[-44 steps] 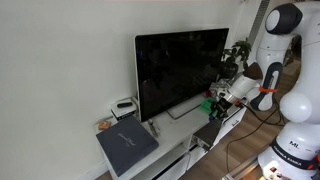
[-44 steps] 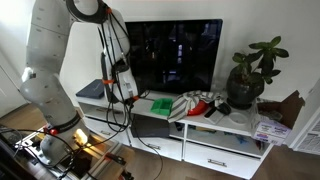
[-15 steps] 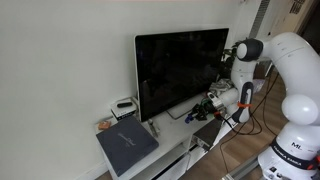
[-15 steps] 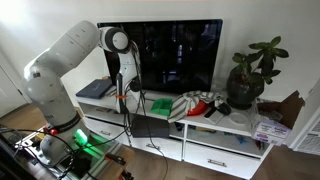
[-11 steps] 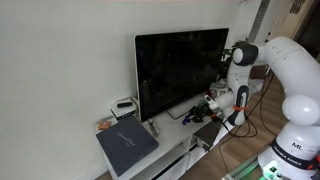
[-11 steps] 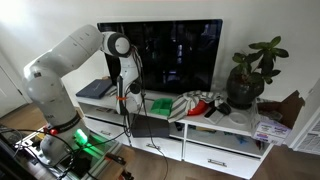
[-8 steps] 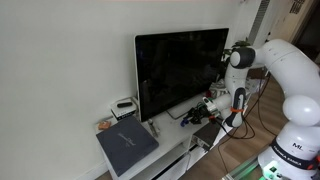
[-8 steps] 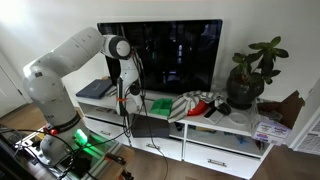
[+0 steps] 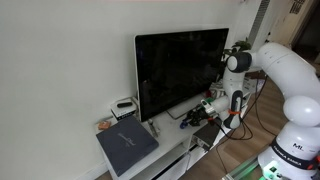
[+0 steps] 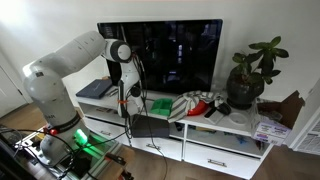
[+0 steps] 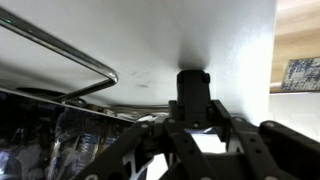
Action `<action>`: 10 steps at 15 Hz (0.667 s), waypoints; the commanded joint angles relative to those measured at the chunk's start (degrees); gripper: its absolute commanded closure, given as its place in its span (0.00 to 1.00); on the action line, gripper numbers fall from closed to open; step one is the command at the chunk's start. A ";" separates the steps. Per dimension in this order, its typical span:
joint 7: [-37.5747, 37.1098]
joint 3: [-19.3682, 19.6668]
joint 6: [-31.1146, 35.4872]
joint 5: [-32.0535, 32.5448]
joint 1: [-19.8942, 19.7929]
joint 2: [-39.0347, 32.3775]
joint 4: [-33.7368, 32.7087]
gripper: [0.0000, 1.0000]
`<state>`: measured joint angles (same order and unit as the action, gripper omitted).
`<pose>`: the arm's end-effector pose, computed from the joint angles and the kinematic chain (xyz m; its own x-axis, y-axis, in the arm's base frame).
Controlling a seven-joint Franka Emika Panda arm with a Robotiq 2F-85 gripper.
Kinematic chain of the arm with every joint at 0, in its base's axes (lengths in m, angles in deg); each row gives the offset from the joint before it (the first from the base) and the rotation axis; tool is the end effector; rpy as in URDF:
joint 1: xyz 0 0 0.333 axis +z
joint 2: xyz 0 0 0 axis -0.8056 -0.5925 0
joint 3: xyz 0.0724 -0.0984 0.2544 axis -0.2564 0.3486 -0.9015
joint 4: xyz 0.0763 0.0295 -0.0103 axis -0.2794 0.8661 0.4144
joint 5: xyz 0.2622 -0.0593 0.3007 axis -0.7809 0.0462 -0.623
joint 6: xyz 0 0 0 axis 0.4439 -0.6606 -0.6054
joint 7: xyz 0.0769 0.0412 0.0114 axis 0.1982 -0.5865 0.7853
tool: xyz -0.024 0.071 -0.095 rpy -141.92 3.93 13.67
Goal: Put the toy car upright
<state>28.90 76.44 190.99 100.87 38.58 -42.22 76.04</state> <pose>0.3976 0.0183 -0.0307 0.0937 0.5682 0.8175 0.9436 -0.3127 0.1092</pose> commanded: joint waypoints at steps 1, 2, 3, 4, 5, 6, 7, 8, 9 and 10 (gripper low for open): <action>-1.19 1.35 -0.43 -0.15 1.39 -0.90 -1.87 0.89; -1.30 1.49 -0.54 -0.01 1.51 -0.80 -1.91 0.89; -1.66 1.66 -0.52 0.37 1.60 -0.81 -2.10 0.89; -1.92 1.82 -0.58 0.65 1.71 -0.80 -2.19 0.88; -2.31 1.99 -0.63 0.95 1.77 -0.78 -2.22 0.87; -2.74 2.12 -0.59 1.30 1.80 -0.81 -2.32 0.69; -3.13 2.25 -0.62 1.54 1.83 -0.82 -2.37 0.54; -3.50 2.44 -0.75 1.72 1.86 -0.80 -2.42 0.47; -3.89 2.72 -1.09 1.97 1.90 -0.86 -2.46 0.44; -3.96 3.02 -1.40 2.10 1.96 -0.90 -2.50 0.54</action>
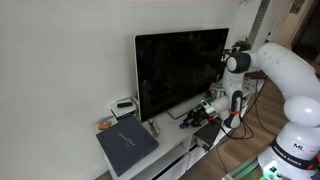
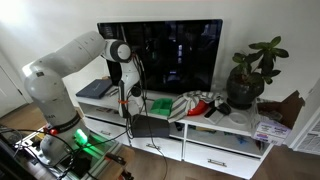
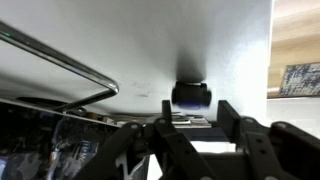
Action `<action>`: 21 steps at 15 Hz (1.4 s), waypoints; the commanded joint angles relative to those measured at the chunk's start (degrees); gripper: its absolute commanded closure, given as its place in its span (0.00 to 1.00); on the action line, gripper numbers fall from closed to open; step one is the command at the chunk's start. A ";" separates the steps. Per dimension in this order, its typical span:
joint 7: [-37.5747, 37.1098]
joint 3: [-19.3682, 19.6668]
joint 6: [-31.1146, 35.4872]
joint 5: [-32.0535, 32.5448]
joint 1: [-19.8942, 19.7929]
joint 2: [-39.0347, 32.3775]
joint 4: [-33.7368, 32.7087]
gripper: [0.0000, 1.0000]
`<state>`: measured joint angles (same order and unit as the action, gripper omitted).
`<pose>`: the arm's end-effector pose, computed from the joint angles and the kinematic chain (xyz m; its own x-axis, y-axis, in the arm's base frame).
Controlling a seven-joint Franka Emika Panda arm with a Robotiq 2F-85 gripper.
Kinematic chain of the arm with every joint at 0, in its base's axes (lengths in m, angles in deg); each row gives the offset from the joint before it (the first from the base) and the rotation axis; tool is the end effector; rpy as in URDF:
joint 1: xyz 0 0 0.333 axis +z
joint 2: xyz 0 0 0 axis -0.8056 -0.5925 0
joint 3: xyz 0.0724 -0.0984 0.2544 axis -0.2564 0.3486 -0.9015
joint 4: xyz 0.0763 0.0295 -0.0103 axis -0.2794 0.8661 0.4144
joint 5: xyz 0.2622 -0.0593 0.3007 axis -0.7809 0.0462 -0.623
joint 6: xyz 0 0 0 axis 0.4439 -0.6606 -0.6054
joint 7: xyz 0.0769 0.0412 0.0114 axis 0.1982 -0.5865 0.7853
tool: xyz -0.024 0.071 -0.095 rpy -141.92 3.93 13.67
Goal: Put the toy car upright
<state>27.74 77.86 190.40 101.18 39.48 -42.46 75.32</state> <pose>0.3978 0.0122 -0.0354 0.1071 0.5905 0.7999 0.9458 -0.3086 0.1012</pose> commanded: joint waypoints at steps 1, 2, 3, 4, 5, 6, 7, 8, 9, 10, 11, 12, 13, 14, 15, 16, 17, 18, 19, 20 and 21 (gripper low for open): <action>-3.10 1.87 -0.98 2.05 1.10 -0.70 -1.87 0.54; -3.28 2.08 -1.11 2.23 1.13 -0.67 -1.87 0.57; -3.45 2.24 -1.21 2.42 1.12 -0.63 -1.86 0.65; -3.52 2.36 -1.23 2.63 1.12 -0.50 -1.82 0.69; -3.50 2.50 -1.31 2.84 1.18 -0.31 -1.71 0.73; -3.34 2.63 -1.37 3.07 1.26 0.12 -1.43 0.67; -3.00 2.72 -1.42 3.19 1.30 0.43 -1.31 0.65; -2.87 2.88 -1.52 3.51 1.45 0.94 -1.13 0.63; -2.83 3.01 -1.60 3.84 1.59 1.37 -1.06 0.58; -2.70 3.11 -1.73 4.04 1.74 1.95 -0.82 0.48; -2.72 3.18 -1.72 4.30 1.86 2.36 -0.70 0.42; -2.86 3.32 -1.78 4.67 2.09 2.87 -0.50 0.34; -2.99 3.50 -1.92 5.12 2.38 3.51 -0.23 0.31; -3.58 3.84 -2.22 6.02 2.85 4.33 0.15 0.16; -4.27 4.22 -2.50 7.29 3.39 5.42 0.82 0.05; -4.73 4.58 -2.91 8.21 3.81 6.42 1.37 0.01; -5.25 5.05 -3.89 8.88 4.37 7.81 2.28 0.00; -6.43 5.45 -4.46 10.17 4.81 8.89 2.73 0.00; -7.49 5.95 -5.44 11.34 5.36 10.18 3.33 0.00; -9.06 6.43 -6.59 12.55 5.89 11.58 4.14 0.00; -10.78 7.03 -7.87 13.79 6.47 13.08 5.10 0.00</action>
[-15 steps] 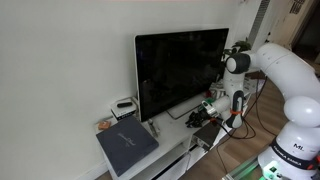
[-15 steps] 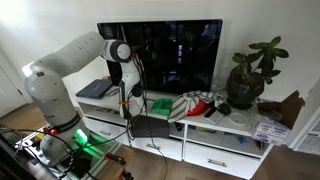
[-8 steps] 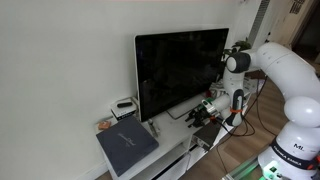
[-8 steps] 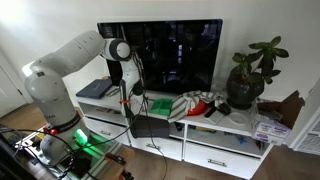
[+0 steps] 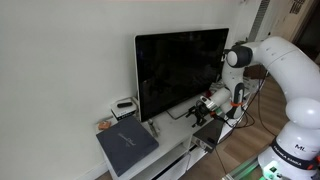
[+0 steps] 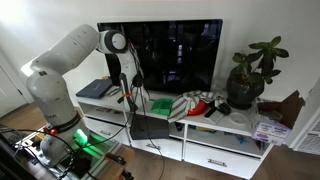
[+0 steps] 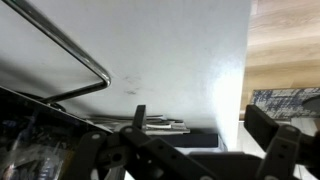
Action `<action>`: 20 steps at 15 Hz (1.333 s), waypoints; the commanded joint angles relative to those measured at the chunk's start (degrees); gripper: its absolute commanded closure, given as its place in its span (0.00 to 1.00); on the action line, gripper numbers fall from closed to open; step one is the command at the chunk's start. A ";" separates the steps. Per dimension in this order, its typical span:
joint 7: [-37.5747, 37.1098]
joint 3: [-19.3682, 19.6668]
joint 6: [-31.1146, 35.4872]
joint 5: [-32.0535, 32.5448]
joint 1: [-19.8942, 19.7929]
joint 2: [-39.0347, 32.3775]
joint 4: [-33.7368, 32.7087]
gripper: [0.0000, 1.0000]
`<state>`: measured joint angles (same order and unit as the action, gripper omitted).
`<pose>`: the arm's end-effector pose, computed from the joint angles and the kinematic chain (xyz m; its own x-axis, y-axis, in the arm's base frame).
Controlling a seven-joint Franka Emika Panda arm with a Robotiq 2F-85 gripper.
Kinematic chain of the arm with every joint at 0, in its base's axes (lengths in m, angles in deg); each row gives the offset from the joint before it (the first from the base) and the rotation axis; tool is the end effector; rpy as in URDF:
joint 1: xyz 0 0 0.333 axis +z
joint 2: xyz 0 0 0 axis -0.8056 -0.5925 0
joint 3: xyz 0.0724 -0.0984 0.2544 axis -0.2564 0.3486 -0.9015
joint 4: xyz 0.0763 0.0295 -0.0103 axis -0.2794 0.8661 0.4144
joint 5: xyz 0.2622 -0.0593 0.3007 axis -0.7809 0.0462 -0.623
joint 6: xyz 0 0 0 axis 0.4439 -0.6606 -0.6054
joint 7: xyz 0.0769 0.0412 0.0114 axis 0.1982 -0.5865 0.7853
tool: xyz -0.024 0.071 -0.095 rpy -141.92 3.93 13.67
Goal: Put the toy car upright
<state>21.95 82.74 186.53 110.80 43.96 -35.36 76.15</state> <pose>0.4055 0.0013 -0.0058 0.0323 0.7022 0.7112 0.9809 -0.1587 0.1121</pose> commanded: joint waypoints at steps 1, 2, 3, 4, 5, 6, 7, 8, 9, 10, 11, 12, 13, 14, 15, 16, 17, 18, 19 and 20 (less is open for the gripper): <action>-6.79 2.68 -4.98 5.89 2.49 7.35 5.12 0.00; -8.41 3.38 -6.83 6.91 3.08 9.17 6.44 0.00; -9.83 3.86 -8.40 7.99 3.49 10.73 7.63 0.00; -11.40 4.43 -10.00 9.12 3.95 12.30 8.78 0.00; -13.20 5.00 -11.55 10.39 4.46 13.86 9.98 0.00; -15.00 5.53 -12.88 11.72 4.91 15.36 11.14 0.00; -16.33 6.06 -14.98 12.07 5.22 17.06 12.48 0.00; -17.87 8.04 -15.63 11.94 7.14 18.20 13.51 0.00; -19.36 8.75 -16.61 12.54 7.62 19.40 14.44 0.00; -20.80 9.82 -17.42 12.78 8.47 20.53 15.31 0.00; -22.04 10.83 -18.19 12.83 9.26 21.83 16.42 0.00; -23.41 11.84 -18.94 12.93 10.23 22.90 17.34 0.00; -24.75 12.88 -20.44 12.31 11.17 24.37 18.69 0.00; -26.83 14.07 -21.95 12.20 12.33 25.66 19.94 0.00; -28.95 15.33 -23.82 11.90 13.41 27.00 21.22 0.00; -31.02 16.48 -25.24 11.75 14.28 28.15 22.37 0.00; -33.49 17.78 -26.73 12.12 15.45 29.19 23.50 0.00; -35.48 18.88 -27.45 12.28 16.17 29.81 24.36 0.00; -37.12 20.07 -28.18 12.40 16.87 30.69 25.30 0.00; -38.10 21.02 -28.11 12.55 17.16 31.29 26.11 0.00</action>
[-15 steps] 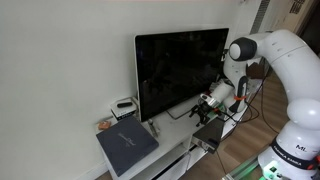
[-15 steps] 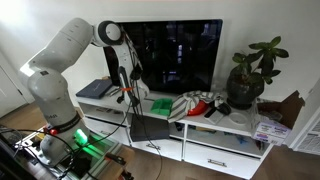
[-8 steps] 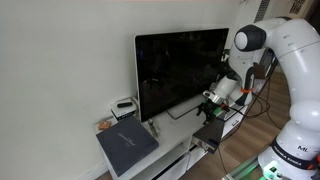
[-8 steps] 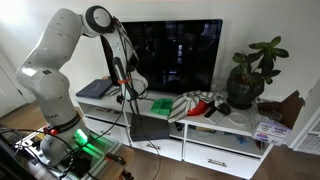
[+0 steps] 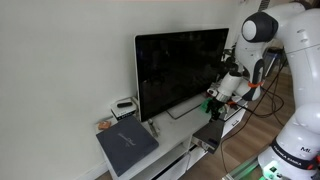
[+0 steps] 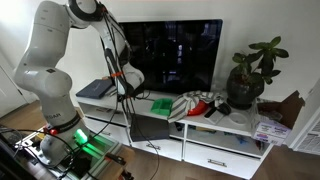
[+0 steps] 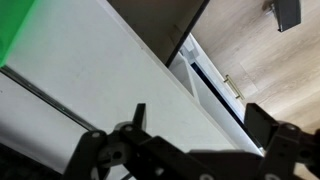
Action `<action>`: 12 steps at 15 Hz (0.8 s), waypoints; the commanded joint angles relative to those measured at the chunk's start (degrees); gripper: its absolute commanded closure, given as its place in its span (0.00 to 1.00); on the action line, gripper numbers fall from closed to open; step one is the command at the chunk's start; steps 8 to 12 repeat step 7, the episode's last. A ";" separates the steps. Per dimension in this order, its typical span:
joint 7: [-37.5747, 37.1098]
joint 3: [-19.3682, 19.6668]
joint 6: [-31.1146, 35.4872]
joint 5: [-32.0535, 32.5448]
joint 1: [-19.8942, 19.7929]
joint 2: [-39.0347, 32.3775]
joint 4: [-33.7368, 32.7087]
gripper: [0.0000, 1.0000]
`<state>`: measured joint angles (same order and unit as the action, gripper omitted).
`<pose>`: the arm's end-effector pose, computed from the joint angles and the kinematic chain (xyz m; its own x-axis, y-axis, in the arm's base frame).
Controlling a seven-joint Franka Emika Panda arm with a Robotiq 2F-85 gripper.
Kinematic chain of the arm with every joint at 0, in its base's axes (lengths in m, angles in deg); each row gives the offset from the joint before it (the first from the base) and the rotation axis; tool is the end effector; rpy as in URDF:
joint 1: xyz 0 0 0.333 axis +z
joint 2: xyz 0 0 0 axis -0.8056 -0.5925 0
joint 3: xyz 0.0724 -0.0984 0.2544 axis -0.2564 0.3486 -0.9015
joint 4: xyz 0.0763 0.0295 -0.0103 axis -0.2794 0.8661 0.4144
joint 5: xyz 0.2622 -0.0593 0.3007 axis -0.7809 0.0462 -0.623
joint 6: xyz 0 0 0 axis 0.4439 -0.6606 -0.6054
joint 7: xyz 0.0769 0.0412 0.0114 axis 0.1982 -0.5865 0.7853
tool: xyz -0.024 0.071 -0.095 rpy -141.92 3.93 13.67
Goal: Put the toy car upright
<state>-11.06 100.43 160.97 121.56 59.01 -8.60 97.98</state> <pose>0.3655 -0.0469 0.0680 0.4939 0.8359 0.2394 0.8579 -0.5133 0.0221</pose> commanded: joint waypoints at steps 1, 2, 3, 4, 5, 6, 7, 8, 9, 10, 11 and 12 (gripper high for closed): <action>-4.92 3.79 -1.56 1.89 1.99 4.86 4.62 0.00; -2.30 1.97 -0.54 0.00 1.10 1.51 1.89 0.00; -2.53 2.55 -0.54 0.00 1.19 2.12 2.61 0.00; -2.55 2.89 -0.54 0.00 1.19 2.50 3.07 0.00; -2.58 3.06 -0.54 0.00 1.19 2.73 3.32 0.00; -2.62 3.09 -0.54 0.00 1.19 2.86 3.48 0.00; -2.65 3.09 -0.54 0.00 1.20 2.92 3.57 0.00; -2.65 3.09 -0.54 0.00 1.20 2.92 3.57 0.00; -2.65 3.09 -0.54 0.00 1.20 2.92 3.57 0.00; -2.65 3.09 -0.54 0.00 1.20 2.92 3.57 0.00; -2.65 3.09 -0.54 0.00 1.20 2.92 3.57 0.00; -2.65 3.09 -0.54 0.00 1.20 2.92 3.57 0.00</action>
